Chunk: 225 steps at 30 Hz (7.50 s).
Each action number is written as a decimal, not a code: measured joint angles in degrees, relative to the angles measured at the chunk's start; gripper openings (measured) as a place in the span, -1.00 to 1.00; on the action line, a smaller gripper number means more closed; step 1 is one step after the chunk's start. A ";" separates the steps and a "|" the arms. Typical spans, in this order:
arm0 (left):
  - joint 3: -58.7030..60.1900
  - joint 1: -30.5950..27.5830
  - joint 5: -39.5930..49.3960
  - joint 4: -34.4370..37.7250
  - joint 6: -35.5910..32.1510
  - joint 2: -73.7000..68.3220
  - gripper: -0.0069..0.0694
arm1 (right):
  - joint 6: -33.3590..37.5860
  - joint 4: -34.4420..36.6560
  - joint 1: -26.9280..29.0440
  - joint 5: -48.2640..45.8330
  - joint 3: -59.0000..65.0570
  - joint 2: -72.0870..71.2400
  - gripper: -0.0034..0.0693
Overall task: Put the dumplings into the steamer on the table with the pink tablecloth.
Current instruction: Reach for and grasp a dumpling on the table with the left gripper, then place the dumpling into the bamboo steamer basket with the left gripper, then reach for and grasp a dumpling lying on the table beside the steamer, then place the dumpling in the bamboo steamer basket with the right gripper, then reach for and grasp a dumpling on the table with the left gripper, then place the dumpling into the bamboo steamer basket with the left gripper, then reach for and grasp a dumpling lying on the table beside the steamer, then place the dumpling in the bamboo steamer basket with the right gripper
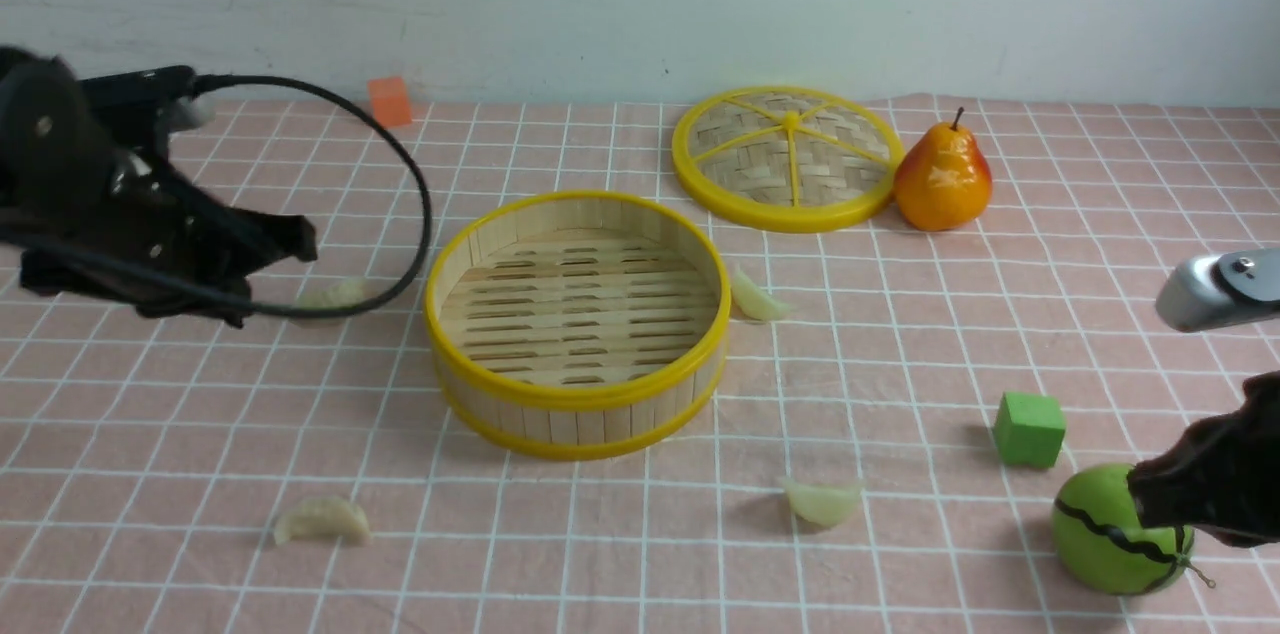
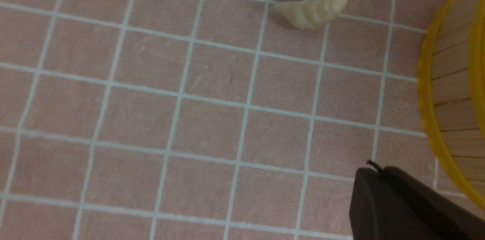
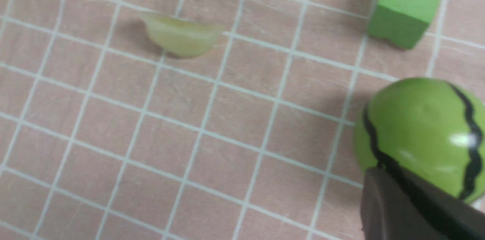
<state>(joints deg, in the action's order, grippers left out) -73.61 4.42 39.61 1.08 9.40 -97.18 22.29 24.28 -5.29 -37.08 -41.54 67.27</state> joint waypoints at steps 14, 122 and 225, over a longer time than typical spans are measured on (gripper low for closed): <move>-48.51 0.13 20.31 -3.63 -18.32 -38.74 0.35 | 11.68 9.07 0.00 -0.72 0.00 4.50 -0.91; 23.43 12.39 -6.69 -8.04 -4.08 14.21 -0.10 | 14.77 10.51 -20.49 1.35 -68.64 65.21 0.45; 58.39 20.31 -14.37 -25.83 23.25 74.78 -0.43 | 1.26 -6.73 -25.15 -11.66 -73.09 64.35 -0.26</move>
<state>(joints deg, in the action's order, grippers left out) -15.23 24.73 25.25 -24.75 32.65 -22.40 23.55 17.55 -30.44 -48.74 -114.63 131.62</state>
